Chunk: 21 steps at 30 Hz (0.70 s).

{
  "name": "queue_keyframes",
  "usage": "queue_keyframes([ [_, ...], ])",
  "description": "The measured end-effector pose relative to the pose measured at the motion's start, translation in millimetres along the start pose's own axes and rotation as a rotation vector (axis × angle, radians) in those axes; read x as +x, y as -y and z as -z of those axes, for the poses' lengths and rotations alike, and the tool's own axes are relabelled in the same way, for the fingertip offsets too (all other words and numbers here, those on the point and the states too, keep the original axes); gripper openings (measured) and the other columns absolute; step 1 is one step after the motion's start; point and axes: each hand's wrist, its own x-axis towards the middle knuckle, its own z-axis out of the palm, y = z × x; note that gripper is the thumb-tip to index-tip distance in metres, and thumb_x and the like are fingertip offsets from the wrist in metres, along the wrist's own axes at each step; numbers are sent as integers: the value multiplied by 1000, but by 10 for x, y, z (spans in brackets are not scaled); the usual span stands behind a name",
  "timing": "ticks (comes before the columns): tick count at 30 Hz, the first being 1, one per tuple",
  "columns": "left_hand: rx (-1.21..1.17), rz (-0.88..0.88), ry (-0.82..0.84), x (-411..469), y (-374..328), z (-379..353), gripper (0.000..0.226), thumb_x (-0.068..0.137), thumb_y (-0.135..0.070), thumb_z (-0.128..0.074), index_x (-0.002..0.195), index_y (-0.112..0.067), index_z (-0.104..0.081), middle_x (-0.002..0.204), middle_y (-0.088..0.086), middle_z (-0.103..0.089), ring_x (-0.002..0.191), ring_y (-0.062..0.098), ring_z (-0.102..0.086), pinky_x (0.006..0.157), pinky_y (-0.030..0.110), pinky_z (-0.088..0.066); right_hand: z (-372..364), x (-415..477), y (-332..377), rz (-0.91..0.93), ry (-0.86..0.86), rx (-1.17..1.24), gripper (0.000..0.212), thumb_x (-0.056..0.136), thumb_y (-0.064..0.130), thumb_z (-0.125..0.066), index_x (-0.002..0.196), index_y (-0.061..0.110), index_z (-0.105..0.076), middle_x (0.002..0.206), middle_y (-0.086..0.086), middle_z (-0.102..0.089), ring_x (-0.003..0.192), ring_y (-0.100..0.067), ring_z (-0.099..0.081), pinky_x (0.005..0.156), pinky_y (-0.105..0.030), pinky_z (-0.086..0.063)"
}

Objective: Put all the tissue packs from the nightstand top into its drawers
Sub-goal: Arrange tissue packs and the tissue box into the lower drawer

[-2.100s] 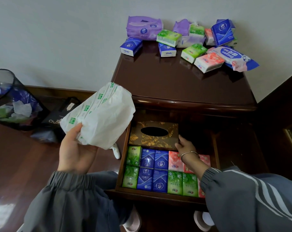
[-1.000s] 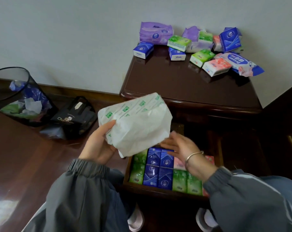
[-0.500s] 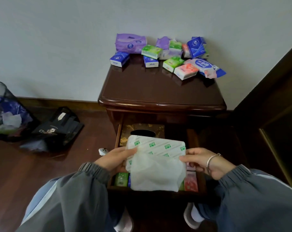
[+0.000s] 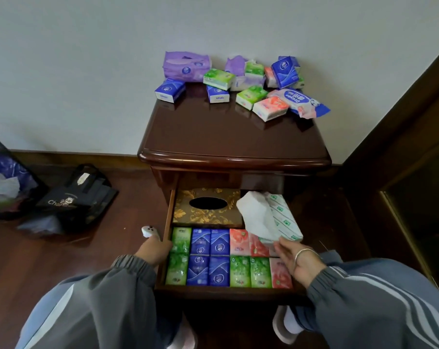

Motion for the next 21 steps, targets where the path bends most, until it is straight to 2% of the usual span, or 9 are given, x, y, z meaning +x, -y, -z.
queue_keyframes([
  [3, 15, -24, 19, -16, 8, -14, 31, 92, -15, -51, 113, 5, -63, 118, 22, -62, 112, 33, -58, 93, 33, -44, -267, 69, -32, -19, -24, 68, 6, 87, -7, -56, 88, -1, -57, 87, -15, -60, 57, -19, -66, 41, -20, -53],
  [6, 27, -37, 8, -21, 21, -5, 28, 92, -14, -51, 109, 3, -64, 116, 21, -63, 110, 32, -58, 89, 31, -43, -448, 188, -74, -34, -33, 116, 19, 88, -4, -57, 106, -4, -56, 108, -22, -60, 73, -21, -61, 49, -23, -56],
  [9, 16, -39, -4, -11, 26, -5, 26, 92, -14, -51, 108, 2, -65, 112, 19, -64, 108, 32, -59, 86, 31, -44, -557, 339, -85, -19, -73, 130, 23, 90, 0, -56, 112, -4, -55, 120, -18, -60, 71, -16, -61, 54, -24, -57],
  [11, 12, -41, -4, -10, 26, -7, 25, 92, -14, -51, 105, 2, -65, 105, 18, -63, 106, 32, -60, 83, 31, -45, -618, 418, -51, -16, -113, 100, 5, 91, 7, -56, 95, 4, -59, 108, -12, -66, 61, -11, -62, 42, -23, -53],
  [14, 15, -37, -5, 0, 24, -10, 25, 92, -15, -52, 104, 1, -66, 99, 15, -61, 105, 33, -60, 80, 30, -44, -638, 513, 7, -15, -147, 94, 9, 92, 11, -58, 85, 6, -57, 68, -7, -70, 41, -10, -62, 29, -17, -43],
  [15, 16, -36, -3, 7, 22, -9, 24, 92, -15, -52, 105, 0, -66, 98, 14, -61, 105, 32, -60, 77, 29, -42, -630, 552, 11, -31, -132, 82, 9, 92, 9, -57, 85, 3, -56, 70, -10, -70, 47, -13, -64, 29, -18, -43],
  [18, 37, -45, -3, 33, 20, -15, 25, 92, -17, -52, 106, -2, -66, 103, 14, -62, 103, 30, -60, 81, 29, -43, -596, 602, 3, -92, -70, -24, 6, 88, -3, -55, 83, -3, -58, 112, -23, -61, 89, -23, -64, 39, -19, -52],
  [19, 41, -50, -6, 38, 20, -17, 24, 92, -17, -52, 105, -2, -66, 104, 14, -63, 101, 29, -59, 82, 30, -43, -576, 609, -10, -114, -53, -64, 8, 87, -6, -55, 93, -8, -61, 115, -24, -61, 103, -24, -61, 44, -18, -52],
  [21, 45, -58, -7, 41, 21, -22, 24, 92, -17, -52, 105, -2, -66, 104, 15, -63, 96, 27, -59, 79, 29, -42, -531, 607, -1, -136, -59, -119, 31, 89, -6, -51, 119, -14, -52, 97, -19, -63, 111, -20, -54, 52, -15, -53],
])
